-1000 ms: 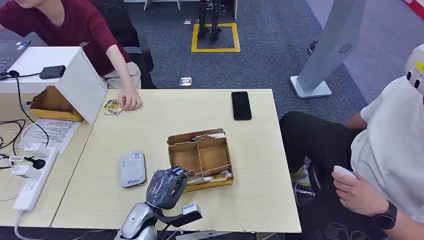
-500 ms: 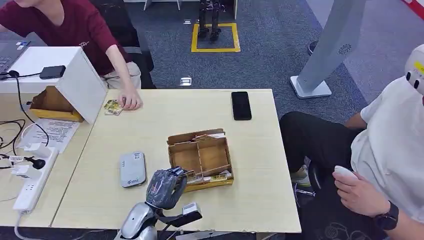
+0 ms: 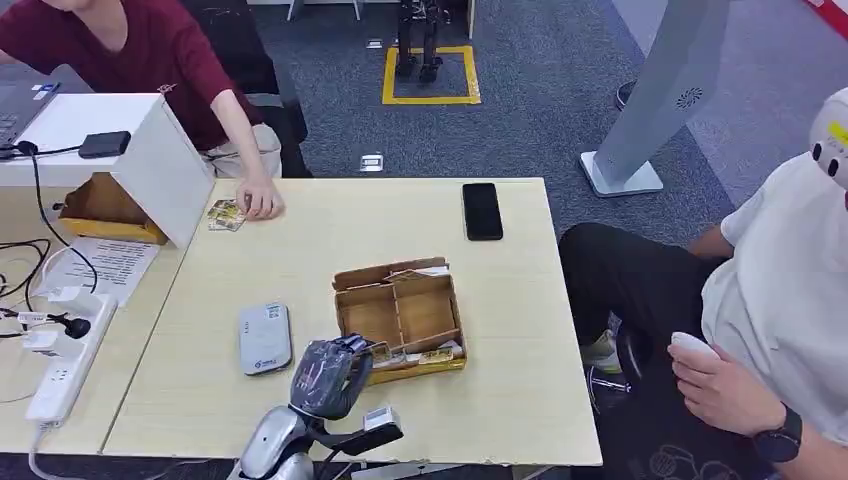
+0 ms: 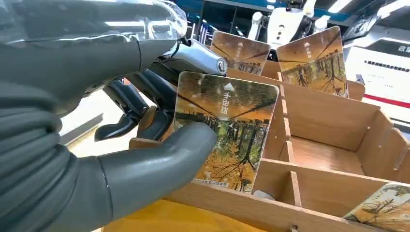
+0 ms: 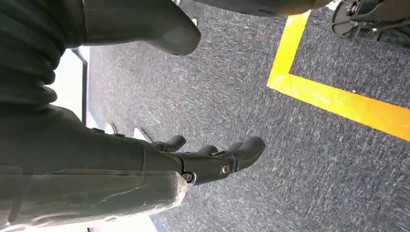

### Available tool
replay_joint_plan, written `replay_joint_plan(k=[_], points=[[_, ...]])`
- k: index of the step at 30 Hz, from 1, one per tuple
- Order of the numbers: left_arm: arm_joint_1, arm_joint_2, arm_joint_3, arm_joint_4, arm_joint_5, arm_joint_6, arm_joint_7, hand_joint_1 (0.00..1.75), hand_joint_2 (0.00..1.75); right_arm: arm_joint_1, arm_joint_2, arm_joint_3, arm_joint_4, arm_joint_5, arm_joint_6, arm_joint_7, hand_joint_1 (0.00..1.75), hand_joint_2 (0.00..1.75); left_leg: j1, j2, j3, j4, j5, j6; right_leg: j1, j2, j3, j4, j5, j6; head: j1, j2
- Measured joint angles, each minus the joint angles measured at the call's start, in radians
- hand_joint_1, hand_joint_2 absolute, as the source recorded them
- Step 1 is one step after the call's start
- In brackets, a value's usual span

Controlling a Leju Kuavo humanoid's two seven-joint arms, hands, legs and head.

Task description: Pass the card to the sensor for recognition and then transmit it.

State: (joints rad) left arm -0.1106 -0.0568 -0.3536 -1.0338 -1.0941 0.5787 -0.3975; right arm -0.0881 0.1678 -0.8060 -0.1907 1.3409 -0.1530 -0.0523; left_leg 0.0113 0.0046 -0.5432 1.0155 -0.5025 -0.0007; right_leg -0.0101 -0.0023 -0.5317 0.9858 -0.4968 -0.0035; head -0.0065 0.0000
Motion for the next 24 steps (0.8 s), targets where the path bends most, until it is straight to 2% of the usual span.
replay_joint_plan(k=[24], points=[[0.011,0.013,0.000,-0.023,0.002,0.000,0.000,1.75,1.75,0.000,0.000,-0.014,0.000,0.006,0.000,-0.003,0.00,1.75,0.000,0.000,0.000,0.000,0.000,0.000,0.000,0.000,0.000,0.000,0.000,0.000,0.000,0.000]])
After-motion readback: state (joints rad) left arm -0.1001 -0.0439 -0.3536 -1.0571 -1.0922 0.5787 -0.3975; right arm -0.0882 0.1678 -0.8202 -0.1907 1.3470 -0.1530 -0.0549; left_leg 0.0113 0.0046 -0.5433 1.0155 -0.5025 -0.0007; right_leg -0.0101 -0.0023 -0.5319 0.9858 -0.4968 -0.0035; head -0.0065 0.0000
